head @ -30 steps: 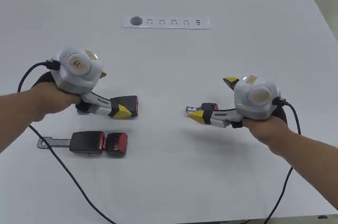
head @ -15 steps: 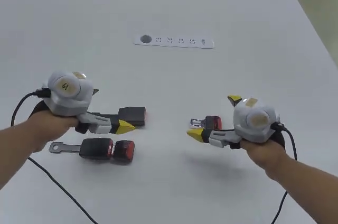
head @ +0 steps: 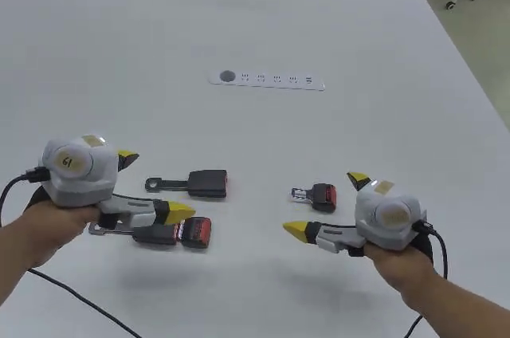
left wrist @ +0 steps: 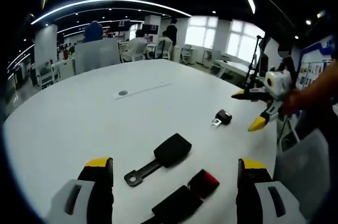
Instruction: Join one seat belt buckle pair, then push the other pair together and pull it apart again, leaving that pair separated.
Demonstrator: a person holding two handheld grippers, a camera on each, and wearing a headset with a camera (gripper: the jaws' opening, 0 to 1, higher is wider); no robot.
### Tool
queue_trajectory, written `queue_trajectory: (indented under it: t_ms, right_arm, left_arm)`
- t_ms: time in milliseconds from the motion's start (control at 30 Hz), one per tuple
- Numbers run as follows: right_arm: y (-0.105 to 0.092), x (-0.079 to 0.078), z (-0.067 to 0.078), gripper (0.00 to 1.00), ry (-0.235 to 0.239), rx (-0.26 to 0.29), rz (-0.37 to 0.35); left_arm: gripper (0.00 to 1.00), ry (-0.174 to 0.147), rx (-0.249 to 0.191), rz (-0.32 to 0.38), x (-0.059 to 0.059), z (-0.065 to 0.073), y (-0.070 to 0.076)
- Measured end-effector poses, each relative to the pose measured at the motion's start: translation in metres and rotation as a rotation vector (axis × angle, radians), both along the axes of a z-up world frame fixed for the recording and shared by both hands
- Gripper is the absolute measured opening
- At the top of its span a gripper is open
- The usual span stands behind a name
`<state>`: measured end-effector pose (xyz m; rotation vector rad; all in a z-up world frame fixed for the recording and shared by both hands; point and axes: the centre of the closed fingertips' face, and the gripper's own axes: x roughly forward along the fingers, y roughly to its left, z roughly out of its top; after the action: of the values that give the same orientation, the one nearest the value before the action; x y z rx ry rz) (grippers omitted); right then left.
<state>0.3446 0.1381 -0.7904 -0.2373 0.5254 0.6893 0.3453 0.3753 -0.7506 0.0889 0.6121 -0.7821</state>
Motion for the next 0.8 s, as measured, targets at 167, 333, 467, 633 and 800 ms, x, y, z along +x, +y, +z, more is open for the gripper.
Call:
queue_trajectory:
  t_ms: [167, 333, 467, 633, 800]
  right_arm:
    - [-0.001, -0.013, 0.002, 1.00, -0.006, -0.013, 0.009]
    - [-0.005, -0.025, 0.006, 1.00, -0.011, -0.017, 0.011]
    - [-0.010, -0.031, 0.009, 1.00, -0.018, -0.014, 0.000]
    - [-0.019, -0.036, 0.012, 1.00, -0.023, -0.004, -0.030]
    - [-0.028, -0.044, 0.013, 1.00, -0.023, 0.007, -0.059]
  left_arm:
    - [1.00, -0.029, 0.005, 0.001, -0.015, 0.005, 0.008]
    - [1.00, -0.048, -0.007, 0.022, -0.028, 0.010, 0.018]
    - [1.00, -0.059, 0.003, 0.031, -0.037, 0.011, 0.023]
    - [1.00, -0.071, -0.014, 0.075, -0.043, 0.014, 0.034]
    - [1.00, -0.077, -0.022, 0.111, -0.052, 0.014, 0.042]
